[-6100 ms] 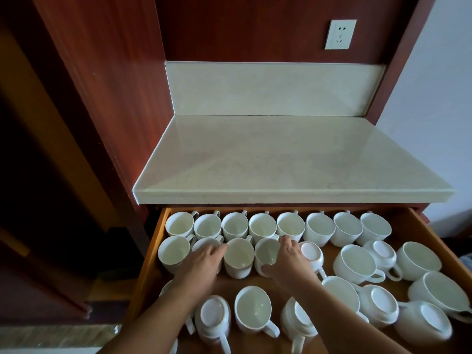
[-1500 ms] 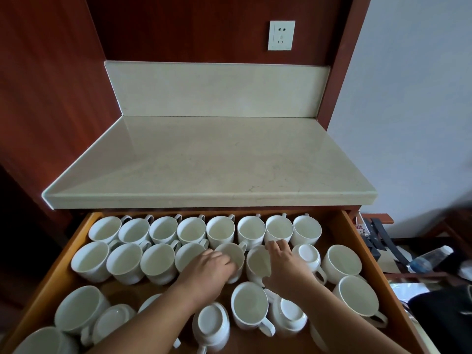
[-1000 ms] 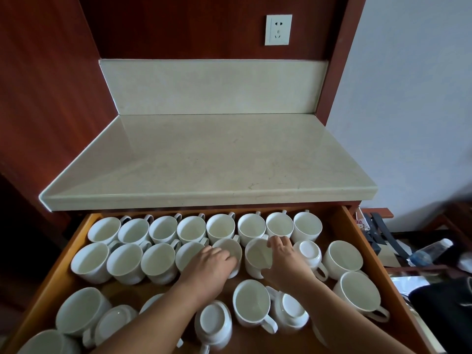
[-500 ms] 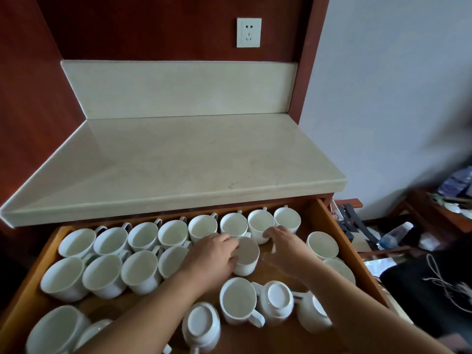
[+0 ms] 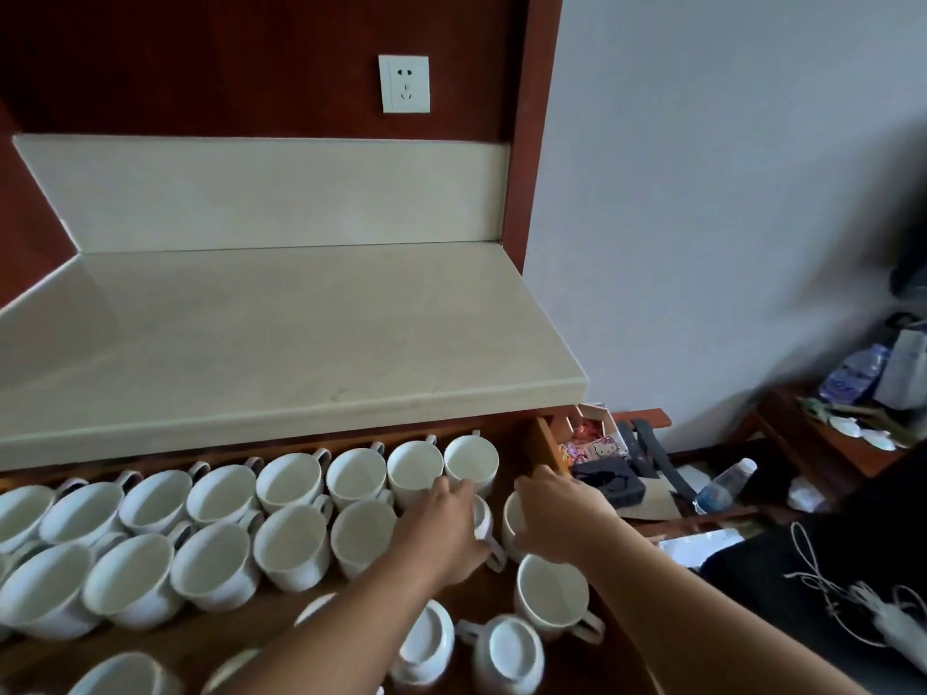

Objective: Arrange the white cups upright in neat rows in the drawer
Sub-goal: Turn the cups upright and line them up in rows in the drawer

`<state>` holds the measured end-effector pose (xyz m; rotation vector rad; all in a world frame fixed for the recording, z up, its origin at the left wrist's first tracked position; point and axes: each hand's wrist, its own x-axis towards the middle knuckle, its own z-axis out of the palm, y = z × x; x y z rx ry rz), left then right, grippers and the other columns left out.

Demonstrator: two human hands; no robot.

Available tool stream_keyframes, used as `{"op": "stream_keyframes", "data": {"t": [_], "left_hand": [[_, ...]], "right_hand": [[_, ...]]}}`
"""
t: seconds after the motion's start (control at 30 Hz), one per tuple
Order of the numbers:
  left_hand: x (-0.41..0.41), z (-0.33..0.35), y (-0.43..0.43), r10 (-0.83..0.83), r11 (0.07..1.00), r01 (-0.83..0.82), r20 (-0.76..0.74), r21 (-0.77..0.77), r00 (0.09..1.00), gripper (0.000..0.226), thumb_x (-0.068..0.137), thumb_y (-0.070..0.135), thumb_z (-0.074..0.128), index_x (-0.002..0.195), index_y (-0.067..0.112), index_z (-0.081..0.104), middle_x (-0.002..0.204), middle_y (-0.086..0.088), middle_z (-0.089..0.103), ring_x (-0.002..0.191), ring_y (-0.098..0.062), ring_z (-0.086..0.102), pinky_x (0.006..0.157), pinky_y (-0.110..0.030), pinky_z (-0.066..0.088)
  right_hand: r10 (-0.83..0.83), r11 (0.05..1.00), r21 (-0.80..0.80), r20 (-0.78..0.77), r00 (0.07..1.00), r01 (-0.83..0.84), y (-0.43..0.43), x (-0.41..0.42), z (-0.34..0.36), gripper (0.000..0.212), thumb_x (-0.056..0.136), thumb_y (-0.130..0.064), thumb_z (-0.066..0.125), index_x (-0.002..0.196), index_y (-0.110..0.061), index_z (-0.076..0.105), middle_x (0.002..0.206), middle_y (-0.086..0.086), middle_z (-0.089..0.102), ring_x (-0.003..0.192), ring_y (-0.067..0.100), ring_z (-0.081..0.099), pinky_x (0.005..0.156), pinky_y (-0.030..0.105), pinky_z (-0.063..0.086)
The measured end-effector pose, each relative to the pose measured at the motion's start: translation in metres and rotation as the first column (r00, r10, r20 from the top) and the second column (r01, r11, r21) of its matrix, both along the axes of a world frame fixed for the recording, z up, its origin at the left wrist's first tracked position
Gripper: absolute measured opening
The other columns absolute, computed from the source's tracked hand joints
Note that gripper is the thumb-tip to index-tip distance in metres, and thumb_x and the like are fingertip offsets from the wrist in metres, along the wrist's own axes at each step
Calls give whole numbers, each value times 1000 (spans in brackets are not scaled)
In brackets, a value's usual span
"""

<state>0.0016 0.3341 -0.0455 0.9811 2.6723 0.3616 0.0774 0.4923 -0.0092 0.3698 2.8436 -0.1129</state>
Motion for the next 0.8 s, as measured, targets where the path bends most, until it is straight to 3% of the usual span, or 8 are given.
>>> {"op": "stream_keyframes", "data": {"t": [0.17,0.33,0.47,0.57,0.63,0.7,0.73,0.8], "left_hand": [[15,-14,18,119,991,-124,-91,-50,989,57,82,47,72,124,25,41,129,-6,49,120,-31,54,85,-40,51],[16,-8,17,218,976,-218,-31,5,976,54,76,47,78,113,26,44,117,-3,54,110,-30,61,81,-42,54],[18,15,1,309,949,-306,-30,71,951,58,76,54,78,115,25,47,109,-1,57,100,-28,63,76,-38,51],[17,42,-18,447,855,-470,150,220,882,58,74,60,80,115,30,52,107,8,64,91,-17,64,68,-32,47],[15,61,-30,476,680,-637,443,363,760,53,70,61,83,107,31,59,103,8,68,82,-15,67,66,-30,51],[11,73,-36,341,459,-792,743,402,576,45,75,51,86,104,21,67,102,-7,71,74,-22,68,62,-34,54],[9,81,-38,258,390,-844,835,369,485,45,80,47,84,105,14,69,100,-14,71,74,-27,68,61,-35,55],[9,93,-40,146,332,-903,931,274,336,51,86,49,78,111,5,69,96,-24,71,73,-34,69,58,-35,57]], "right_hand": [[136,989,55,10,991,-136,11,-3,-7,50,92,-38,63,135,-18,50,132,10,50,124,32,50,94,45,51],[173,985,-27,27,985,-172,23,-5,-1,47,91,-35,60,134,-17,50,131,11,52,125,33,51,95,46,49],[134,979,-155,-15,991,-135,29,-14,14,42,88,-32,56,128,-19,57,124,6,62,116,30,61,89,38,51],[41,924,-379,-43,998,-54,29,-26,33,47,92,-35,63,137,-24,58,133,0,63,113,20,60,88,31,49],[-34,724,-690,-65,997,-20,24,-31,47,38,93,-28,63,130,-26,64,131,1,66,117,20,61,102,38,50],[-113,331,-944,-27,993,12,16,-29,56,36,85,-28,62,120,-26,71,123,5,70,117,24,63,106,48,49],[-89,196,-981,-8,996,10,13,-29,61,40,82,-29,62,121,-24,71,122,7,71,117,25,64,104,49,51],[10,130,-990,-56,998,-57,5,-26,69,42,81,-23,65,123,-17,67,116,10,72,109,25,68,93,43,57]]}}
